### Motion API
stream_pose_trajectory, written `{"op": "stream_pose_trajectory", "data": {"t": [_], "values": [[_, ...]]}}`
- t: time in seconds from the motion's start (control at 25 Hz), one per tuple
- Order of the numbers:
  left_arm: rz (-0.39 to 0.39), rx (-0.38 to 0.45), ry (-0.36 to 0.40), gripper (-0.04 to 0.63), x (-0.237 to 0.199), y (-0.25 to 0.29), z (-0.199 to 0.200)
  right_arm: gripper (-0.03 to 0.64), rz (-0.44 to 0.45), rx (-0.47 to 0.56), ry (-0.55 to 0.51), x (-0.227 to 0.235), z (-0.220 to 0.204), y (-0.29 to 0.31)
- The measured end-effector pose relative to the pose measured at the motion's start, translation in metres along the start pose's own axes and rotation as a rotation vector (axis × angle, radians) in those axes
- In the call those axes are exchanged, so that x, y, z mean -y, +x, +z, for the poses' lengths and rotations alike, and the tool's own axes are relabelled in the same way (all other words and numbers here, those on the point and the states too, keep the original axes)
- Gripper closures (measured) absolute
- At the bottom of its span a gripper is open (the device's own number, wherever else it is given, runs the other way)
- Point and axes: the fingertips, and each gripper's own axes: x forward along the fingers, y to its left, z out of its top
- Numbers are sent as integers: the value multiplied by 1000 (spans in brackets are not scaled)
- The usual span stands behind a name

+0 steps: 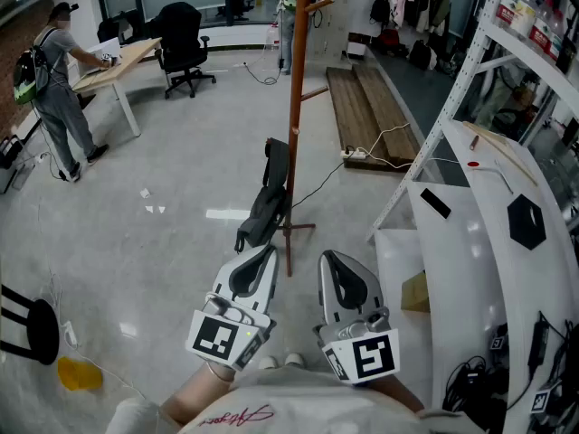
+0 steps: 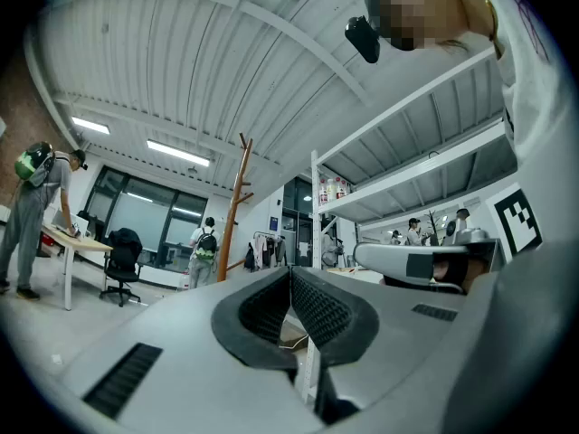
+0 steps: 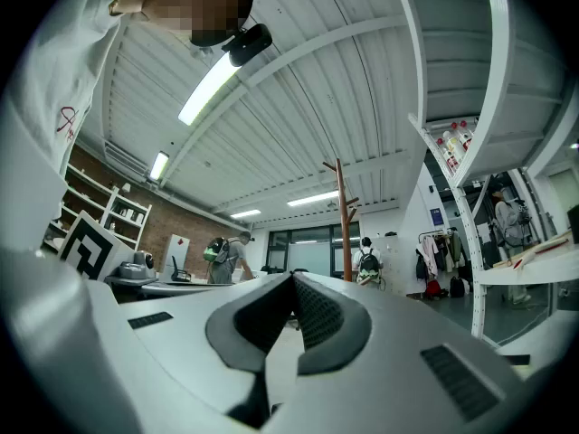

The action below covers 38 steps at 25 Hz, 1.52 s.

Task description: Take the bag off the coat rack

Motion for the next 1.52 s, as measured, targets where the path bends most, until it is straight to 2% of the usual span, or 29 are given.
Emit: {"op": "stream_pose_trajectory", "data": {"t": [0.16,0.44,0.68,0.8,0.96,1.28,1.52], "values": [[20,-22,-15,575,0,1,1,598,5,2,-5,1,-1,0],[-3,7,-2,575,6,3,3,598,5,1,-9,4,2,-3],[6,5,-1,575,9,8,2,598,-4,45,-12,11,8,-7],[29,-18,-13,575,9,11,2,597,0,48,-23,15,8,-7],[47,13,-11,575,8,16,0,597,24,53,-20,19,7,-5],[114,22,-20,575,1,19,-4,597,56,50,-1,28,-4,-1],[127,27,-23,575,-8,32,-6,597,66,53,4,37,-10,13]]}}
